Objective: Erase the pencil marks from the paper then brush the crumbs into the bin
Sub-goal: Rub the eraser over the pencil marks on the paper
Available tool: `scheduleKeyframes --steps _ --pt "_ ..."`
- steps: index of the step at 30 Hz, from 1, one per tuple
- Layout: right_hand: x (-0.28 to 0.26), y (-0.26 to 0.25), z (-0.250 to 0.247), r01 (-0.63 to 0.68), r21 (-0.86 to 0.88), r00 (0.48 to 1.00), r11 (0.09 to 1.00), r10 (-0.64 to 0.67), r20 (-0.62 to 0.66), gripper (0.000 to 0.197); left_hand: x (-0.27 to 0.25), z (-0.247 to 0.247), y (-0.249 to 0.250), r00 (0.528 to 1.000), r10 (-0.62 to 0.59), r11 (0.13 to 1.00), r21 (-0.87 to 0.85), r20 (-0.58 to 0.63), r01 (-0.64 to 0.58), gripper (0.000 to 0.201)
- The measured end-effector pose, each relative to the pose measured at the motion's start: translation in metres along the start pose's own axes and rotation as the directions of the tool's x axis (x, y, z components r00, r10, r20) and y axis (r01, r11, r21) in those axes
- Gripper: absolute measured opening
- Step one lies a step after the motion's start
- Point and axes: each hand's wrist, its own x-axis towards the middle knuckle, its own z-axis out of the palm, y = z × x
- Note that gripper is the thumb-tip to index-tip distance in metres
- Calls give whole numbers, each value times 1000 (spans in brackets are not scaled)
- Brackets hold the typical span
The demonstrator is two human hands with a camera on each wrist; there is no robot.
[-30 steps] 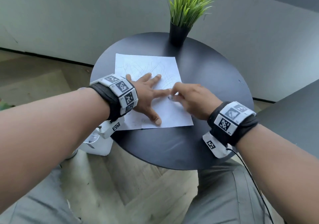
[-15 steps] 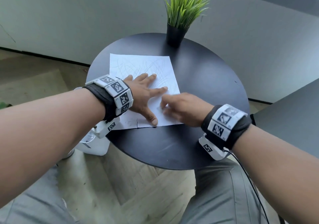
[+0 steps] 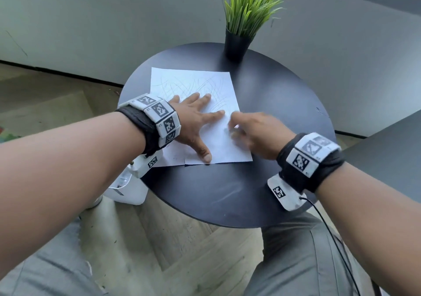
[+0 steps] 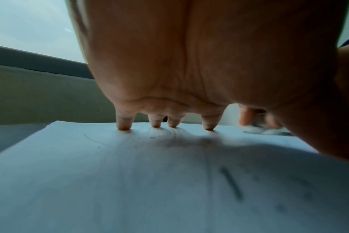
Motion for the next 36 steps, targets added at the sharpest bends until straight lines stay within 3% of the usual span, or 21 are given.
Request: scheduleKeyframes --steps 2,3,6,9,14,15,18,20,23,25,27,28,32,36 --pt "-9 -12 3 133 109 982 985 -146 119 17 0 0 0 1000 1 1000 12 8 -1 134" --pt "-11 -13 4 127 170 974 977 -156 166 16 0 0 -1 1000 0 1000 14 12 0 135" --pt "-4 5 2 -36 241 996 970 14 91 15 2 0 0 999 32 999 12 -15 -32 132" --pt "-2 17 4 -148 218 989 965 150 8 17 1 3 2 990 122 992 -5 -77 -122 116" --pt "-12 -5 4 62 300 974 952 -123 189 10 1 7 0 986 149 989 8 -77 -149 116" --pt "-10 -4 3 52 298 978 953 -109 176 10 0 7 1 987 148 989 13 -63 -147 117" --pt "-2 8 3 -102 233 994 967 110 -24 11 0 5 0 988 151 988 17 -31 -151 118" --pt "-4 6 4 -55 227 998 972 59 -8 9 0 4 -1 988 154 988 6 -18 -154 118" --pt "-10 -7 6 116 301 973 947 -168 156 10 2 4 -1 990 138 990 -10 -2 -138 120" --pt "-4 -2 6 46 311 993 949 -77 88 10 3 4 -3 992 123 992 -19 -7 -123 122" --pt "1 5 7 -39 254 996 966 60 -73 11 4 3 -6 994 112 993 -26 -11 -112 122" --pt "3 6 7 -23 206 993 978 46 -109 11 4 3 -7 994 110 993 -30 -10 -111 122" --pt "5 -2 -10 218 -8 975 976 -217 38 15 4 3 -8 994 112 992 -55 -17 -112 120" --pt "5 16 -20 126 -55 992 990 -128 -23 16 5 4 -7 995 98 994 -54 -19 -99 121"
